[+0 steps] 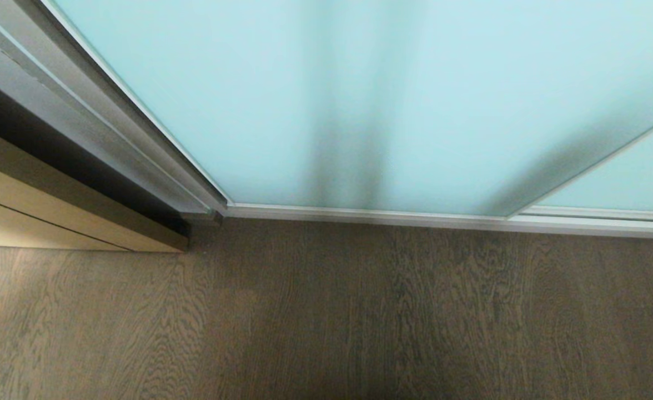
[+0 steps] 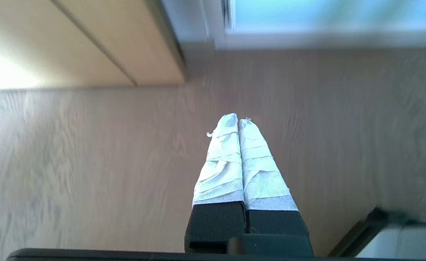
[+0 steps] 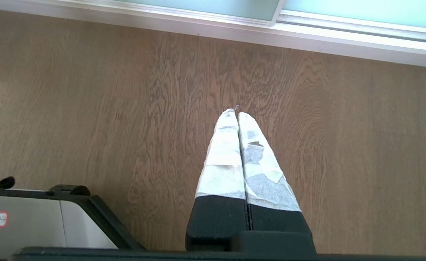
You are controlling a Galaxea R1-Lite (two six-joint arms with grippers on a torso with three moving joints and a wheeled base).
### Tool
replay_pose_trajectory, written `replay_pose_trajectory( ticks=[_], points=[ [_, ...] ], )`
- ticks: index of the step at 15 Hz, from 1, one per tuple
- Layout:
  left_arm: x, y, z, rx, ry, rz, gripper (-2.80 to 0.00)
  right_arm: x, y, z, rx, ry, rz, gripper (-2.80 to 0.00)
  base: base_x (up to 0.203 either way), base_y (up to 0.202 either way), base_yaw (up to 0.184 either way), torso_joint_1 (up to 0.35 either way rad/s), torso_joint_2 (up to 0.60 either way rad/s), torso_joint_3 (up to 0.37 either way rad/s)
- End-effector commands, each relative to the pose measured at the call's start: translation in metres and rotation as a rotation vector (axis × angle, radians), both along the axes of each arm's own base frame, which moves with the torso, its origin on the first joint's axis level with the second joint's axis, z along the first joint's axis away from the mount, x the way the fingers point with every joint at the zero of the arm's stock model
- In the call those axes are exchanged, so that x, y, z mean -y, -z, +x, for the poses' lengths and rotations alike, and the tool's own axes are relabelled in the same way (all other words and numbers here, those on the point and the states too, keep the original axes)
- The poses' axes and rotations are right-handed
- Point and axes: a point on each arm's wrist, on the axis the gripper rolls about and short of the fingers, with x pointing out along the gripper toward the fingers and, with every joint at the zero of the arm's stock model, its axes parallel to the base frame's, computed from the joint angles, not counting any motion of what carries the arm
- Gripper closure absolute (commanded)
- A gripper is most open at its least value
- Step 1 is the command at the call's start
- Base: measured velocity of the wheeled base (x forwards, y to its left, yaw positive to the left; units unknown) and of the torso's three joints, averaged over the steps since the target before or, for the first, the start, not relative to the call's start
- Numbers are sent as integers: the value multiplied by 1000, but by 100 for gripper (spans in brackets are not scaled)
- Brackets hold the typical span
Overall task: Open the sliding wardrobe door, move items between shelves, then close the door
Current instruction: Open the door
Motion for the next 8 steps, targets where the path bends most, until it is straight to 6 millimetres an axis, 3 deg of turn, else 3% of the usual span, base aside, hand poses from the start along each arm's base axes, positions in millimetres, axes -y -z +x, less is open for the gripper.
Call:
replay_pose_trajectory(
  ticks=[1, 3, 5, 8],
  points=[
    [0, -56, 2, 52, -17, -7, 0, 0, 0, 0, -1, -1, 0, 0, 0, 0, 0, 0, 0, 0],
    [-2, -114, 19, 127, -79, -19, 0, 0, 0, 0, -1, -1, 0, 0, 0, 0, 0, 0, 0, 0],
    [-5, -167, 50, 235, -169, -37, 0, 0, 0, 0, -1, -1, 0, 0, 0, 0, 0, 0, 0, 0],
    [-8, -215, 98, 407, -268, -53, 0, 0, 0, 0, -1, -1, 0, 0, 0, 0, 0, 0, 0, 0]
  ],
)
